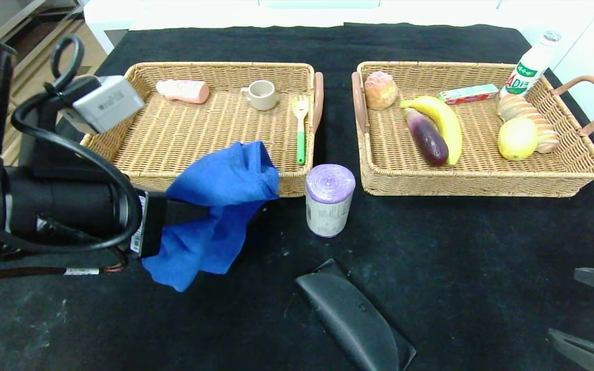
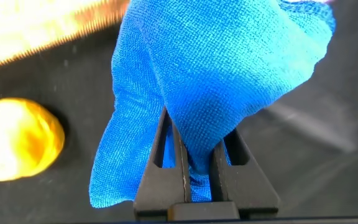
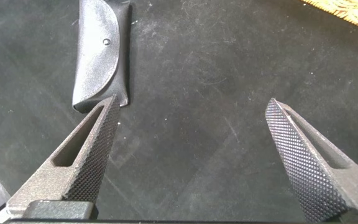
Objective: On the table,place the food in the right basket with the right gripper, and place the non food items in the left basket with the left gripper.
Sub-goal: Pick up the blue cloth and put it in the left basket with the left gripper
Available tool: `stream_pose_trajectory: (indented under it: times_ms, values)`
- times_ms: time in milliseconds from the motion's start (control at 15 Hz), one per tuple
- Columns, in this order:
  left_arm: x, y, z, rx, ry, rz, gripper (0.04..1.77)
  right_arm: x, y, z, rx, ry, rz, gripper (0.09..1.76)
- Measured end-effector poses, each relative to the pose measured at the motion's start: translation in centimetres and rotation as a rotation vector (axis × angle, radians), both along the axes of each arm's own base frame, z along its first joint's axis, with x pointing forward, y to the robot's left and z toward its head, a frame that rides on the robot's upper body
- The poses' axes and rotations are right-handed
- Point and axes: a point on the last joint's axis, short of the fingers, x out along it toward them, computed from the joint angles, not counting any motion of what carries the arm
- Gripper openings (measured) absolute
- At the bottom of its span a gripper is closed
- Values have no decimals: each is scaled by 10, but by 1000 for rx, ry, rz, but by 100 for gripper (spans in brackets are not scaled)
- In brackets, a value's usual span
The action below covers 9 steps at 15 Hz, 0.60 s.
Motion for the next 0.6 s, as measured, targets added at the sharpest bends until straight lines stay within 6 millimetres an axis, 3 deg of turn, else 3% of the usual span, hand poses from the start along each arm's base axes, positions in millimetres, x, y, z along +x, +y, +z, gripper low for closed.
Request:
stream_pose_trajectory:
  times_ms: [333, 600]
  values:
    - [3, 10, 40, -124, -110, 64, 27, 0, 0, -1, -2, 4, 1, 171]
    - [20, 9, 60, -154, -164, 101, 27, 0, 0, -1, -3, 5, 1, 171]
